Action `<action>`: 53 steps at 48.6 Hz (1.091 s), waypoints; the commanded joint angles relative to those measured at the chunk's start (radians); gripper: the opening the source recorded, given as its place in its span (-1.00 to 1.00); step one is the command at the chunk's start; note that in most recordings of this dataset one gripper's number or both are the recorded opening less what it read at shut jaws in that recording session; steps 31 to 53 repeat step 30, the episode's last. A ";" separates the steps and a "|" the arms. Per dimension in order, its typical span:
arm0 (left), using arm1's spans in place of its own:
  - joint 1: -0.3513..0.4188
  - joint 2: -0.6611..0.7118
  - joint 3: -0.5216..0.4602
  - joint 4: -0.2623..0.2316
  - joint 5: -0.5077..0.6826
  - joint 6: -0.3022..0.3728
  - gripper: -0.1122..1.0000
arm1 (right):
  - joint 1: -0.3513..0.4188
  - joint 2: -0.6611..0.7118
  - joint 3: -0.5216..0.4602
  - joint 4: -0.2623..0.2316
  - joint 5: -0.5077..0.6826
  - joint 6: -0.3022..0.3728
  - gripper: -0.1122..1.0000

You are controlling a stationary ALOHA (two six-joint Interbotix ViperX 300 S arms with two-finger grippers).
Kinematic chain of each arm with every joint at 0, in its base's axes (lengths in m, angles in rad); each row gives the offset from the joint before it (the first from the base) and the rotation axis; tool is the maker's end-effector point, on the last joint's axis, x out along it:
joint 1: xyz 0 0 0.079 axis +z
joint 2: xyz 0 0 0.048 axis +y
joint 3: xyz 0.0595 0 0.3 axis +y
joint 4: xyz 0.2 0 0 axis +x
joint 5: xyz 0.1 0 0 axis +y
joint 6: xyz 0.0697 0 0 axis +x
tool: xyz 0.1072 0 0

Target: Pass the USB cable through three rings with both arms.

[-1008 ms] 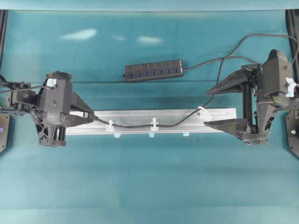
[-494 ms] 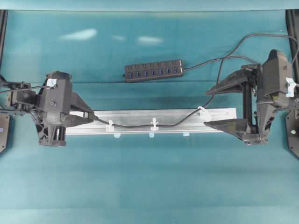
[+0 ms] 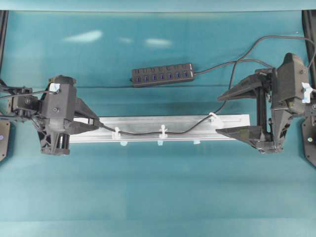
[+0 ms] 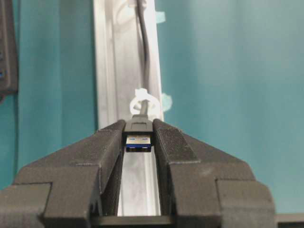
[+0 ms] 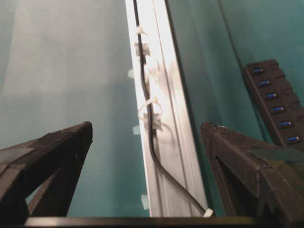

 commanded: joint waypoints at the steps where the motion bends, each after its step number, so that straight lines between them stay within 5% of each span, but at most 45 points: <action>1: 0.000 -0.005 -0.017 0.003 -0.005 0.000 -0.41 | -0.003 -0.003 -0.006 0.002 -0.005 0.014 0.67; 53: 0.000 -0.005 -0.017 0.003 -0.006 -0.005 -0.41 | -0.012 -0.003 0.000 0.002 -0.005 0.014 0.67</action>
